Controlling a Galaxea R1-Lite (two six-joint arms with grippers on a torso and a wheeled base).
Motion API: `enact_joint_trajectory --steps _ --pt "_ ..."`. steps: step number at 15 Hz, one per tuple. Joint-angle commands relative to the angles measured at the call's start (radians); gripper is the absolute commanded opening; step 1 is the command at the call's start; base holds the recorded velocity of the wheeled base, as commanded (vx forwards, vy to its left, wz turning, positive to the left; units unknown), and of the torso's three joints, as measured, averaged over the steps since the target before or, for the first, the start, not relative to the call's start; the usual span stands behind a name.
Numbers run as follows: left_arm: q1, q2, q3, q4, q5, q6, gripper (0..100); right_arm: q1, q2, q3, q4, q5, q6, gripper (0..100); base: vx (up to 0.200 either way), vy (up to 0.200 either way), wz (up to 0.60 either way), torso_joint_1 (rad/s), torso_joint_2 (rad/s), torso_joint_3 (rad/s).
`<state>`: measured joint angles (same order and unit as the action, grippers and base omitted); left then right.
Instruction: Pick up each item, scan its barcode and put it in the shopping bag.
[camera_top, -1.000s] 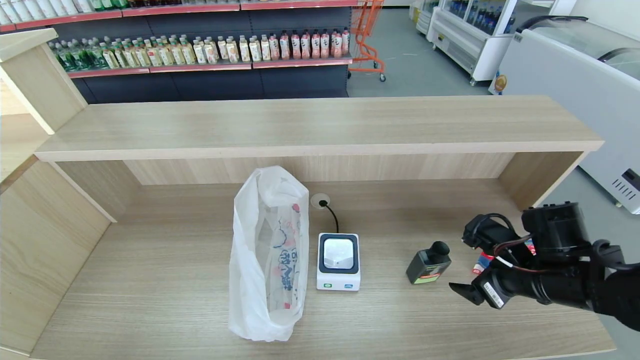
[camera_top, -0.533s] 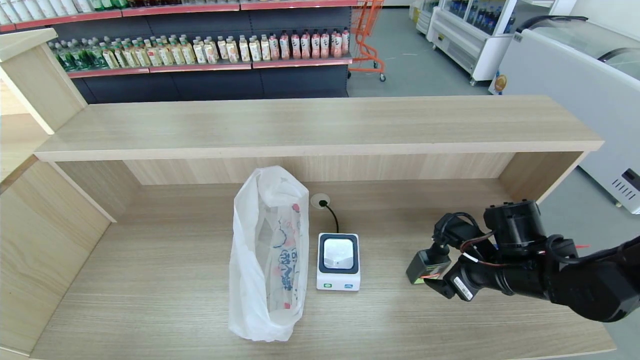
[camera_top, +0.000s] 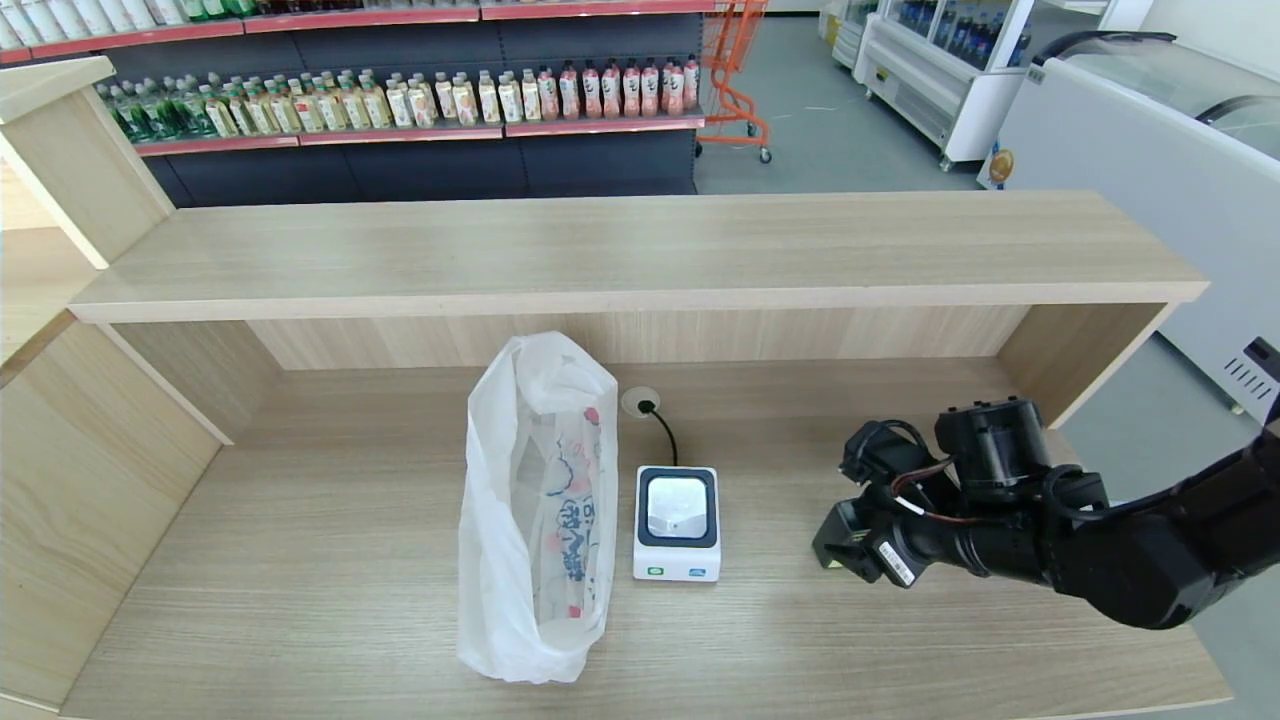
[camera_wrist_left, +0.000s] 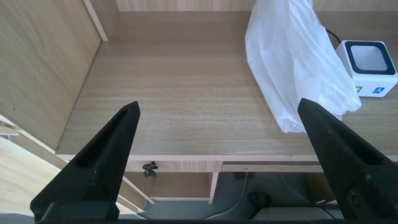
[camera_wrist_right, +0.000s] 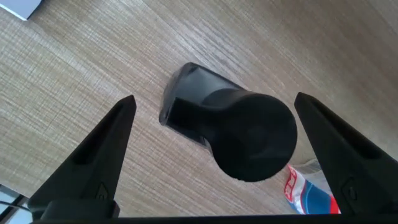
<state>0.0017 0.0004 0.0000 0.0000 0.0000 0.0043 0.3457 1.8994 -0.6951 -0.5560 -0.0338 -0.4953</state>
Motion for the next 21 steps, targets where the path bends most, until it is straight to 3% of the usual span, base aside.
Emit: enact_joint_trajectory --steps 1,10,11,16,19,21 --pt "0.000 0.000 0.000 0.000 0.000 -0.001 100 0.004 0.026 -0.014 -0.002 0.002 0.000 100 0.000 0.000 0.00 0.000 0.00 0.000" --pt "0.000 0.000 0.000 0.000 0.000 0.000 100 0.044 0.116 -0.073 -0.056 0.014 0.004 100 0.000 0.000 0.00 0.000 0.00 0.000" --pt "0.000 0.000 0.000 0.000 0.000 0.000 100 0.045 0.122 -0.073 -0.070 0.017 0.004 0 0.000 0.000 0.00 0.000 0.00 0.000" --pt "0.000 0.000 0.000 0.000 0.000 0.000 100 0.056 0.063 -0.012 -0.093 0.018 0.126 0 0.000 0.000 0.00 0.000 0.00 0.000" --pt "0.000 0.000 0.000 0.000 0.000 -0.001 100 0.070 -0.091 0.114 -0.180 0.017 0.331 0 0.000 0.000 0.00 0.000 0.00 0.000" --pt "0.000 0.000 0.000 0.000 0.000 0.000 100 0.025 -0.263 0.241 -0.183 0.009 0.354 0 0.000 0.000 0.00 0.000 0.00 0.000"
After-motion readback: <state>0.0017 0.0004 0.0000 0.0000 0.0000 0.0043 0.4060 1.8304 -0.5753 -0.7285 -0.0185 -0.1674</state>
